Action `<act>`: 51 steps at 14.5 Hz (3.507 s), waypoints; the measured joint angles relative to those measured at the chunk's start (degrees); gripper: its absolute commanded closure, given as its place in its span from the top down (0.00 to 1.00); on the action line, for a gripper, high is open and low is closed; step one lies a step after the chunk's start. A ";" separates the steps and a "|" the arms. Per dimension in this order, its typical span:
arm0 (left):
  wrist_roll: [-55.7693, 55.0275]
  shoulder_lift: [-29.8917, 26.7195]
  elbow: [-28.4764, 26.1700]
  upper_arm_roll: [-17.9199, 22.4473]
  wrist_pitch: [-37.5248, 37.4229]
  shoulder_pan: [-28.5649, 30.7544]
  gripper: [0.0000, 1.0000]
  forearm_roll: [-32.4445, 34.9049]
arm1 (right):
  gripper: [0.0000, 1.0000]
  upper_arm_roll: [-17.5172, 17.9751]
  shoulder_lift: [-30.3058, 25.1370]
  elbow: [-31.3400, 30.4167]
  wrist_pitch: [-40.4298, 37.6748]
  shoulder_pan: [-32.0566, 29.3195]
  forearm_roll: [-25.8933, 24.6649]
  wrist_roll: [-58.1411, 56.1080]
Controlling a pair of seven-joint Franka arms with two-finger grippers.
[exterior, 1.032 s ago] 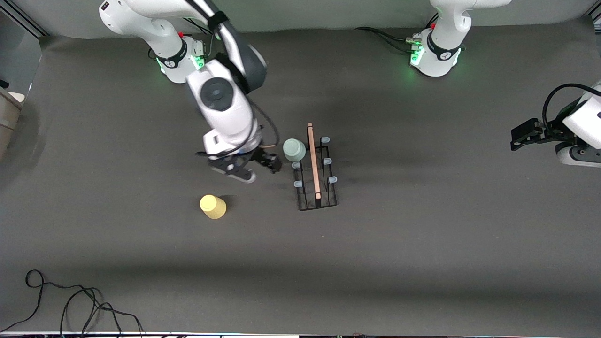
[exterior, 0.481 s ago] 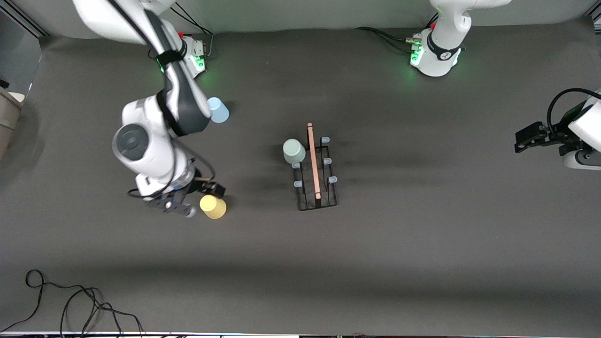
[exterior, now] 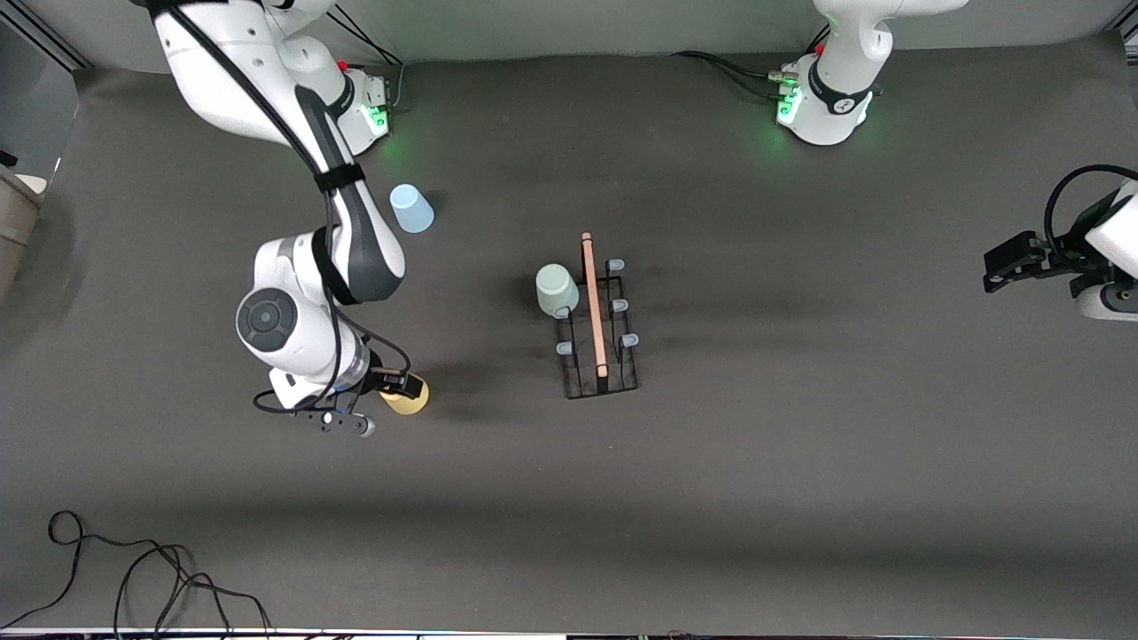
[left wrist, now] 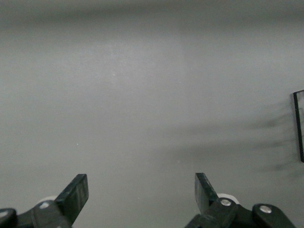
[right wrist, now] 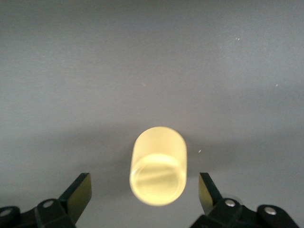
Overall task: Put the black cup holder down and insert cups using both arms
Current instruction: 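Move the right gripper over to the yellow cup, then close the right gripper around the yellow cup and lift it, then carry the yellow cup with the right gripper over the rack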
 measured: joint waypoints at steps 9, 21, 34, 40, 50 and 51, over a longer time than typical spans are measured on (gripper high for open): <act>0.00 1.15 0.02 0.26 0.04 0.37 1.00 0.31 | 1.00 1.04 4.67 -1.76 7.09 -0.45 3.77 -1.32; 0.00 1.15 0.70 -0.11 0.11 0.32 1.00 1.32 | 0.00 1.12 5.09 -2.79 7.39 0.66 4.06 -1.99; 0.00 1.24 1.51 -0.24 0.40 0.29 1.00 1.40 | 0.00 1.37 -4.58 8.12 -4.63 8.69 7.51 18.81; 0.01 1.26 1.53 -0.28 2.54 0.26 1.00 1.67 | 0.00 1.60 -0.26 14.59 -4.63 14.66 7.54 30.65; 1.44 1.35 2.13 -0.31 2.40 0.17 1.00 1.78 | 0.00 1.61 6.53 16.76 0.02 18.51 7.54 35.25; 1.63 1.40 2.13 -0.30 2.36 0.17 1.00 1.78 | 0.00 1.61 6.93 16.77 0.08 18.73 7.54 35.30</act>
